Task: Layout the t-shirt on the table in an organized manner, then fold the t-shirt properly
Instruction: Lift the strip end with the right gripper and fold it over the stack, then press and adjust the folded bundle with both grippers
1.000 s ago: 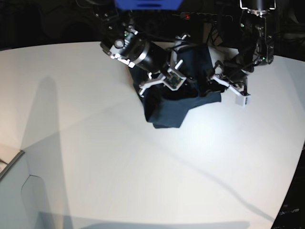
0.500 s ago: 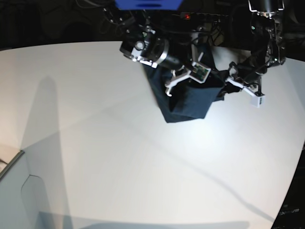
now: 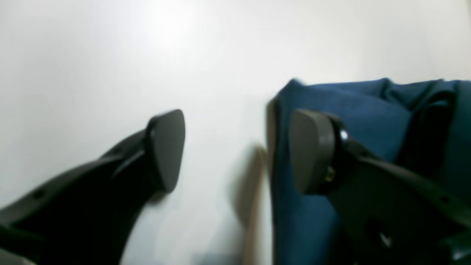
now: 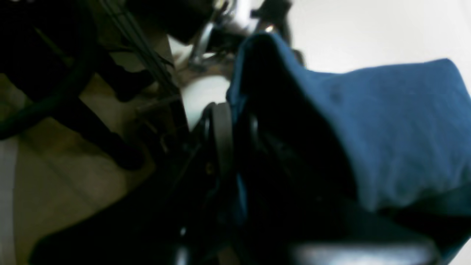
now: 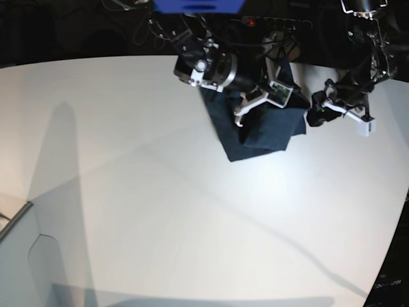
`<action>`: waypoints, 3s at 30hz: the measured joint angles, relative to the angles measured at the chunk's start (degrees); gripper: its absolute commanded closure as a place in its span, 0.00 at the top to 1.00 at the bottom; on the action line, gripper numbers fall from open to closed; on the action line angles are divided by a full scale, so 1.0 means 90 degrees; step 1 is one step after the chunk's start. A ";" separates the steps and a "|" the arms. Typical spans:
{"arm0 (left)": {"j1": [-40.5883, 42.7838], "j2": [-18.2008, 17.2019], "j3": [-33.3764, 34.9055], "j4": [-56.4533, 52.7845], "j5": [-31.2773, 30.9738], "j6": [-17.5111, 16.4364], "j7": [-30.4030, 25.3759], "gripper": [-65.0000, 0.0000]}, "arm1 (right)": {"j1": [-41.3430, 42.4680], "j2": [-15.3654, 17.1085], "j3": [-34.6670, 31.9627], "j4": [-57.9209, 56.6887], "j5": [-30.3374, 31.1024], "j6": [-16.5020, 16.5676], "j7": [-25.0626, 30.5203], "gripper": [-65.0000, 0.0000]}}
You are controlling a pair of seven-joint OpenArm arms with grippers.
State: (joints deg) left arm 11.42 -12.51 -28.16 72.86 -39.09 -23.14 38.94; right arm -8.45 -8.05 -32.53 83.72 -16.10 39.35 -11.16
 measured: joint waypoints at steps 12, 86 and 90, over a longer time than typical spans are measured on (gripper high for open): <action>0.0279 0.0015 -0.1280 0.0005 0.0005 0.0000 0.0002 0.66 | 0.0160 0.0012 0.0024 -0.0209 -0.0002 0.0000 0.0000 0.39; 0.0546 0.0092 -0.2739 0.0619 0.0002 -0.0022 0.0699 0.66 | 0.1787 0.0046 -0.0483 -0.1785 0.0041 0.0000 0.0022 0.64; 0.0563 0.0090 -0.2742 0.0619 0.0005 -0.0022 0.0699 0.66 | 0.1666 0.0010 -0.0529 -0.1049 0.0034 0.0000 -0.0017 0.64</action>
State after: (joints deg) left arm 16.49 -11.70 -52.84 78.43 -39.05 -23.33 45.23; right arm 6.55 -7.97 -37.30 74.28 -15.79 39.35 -11.31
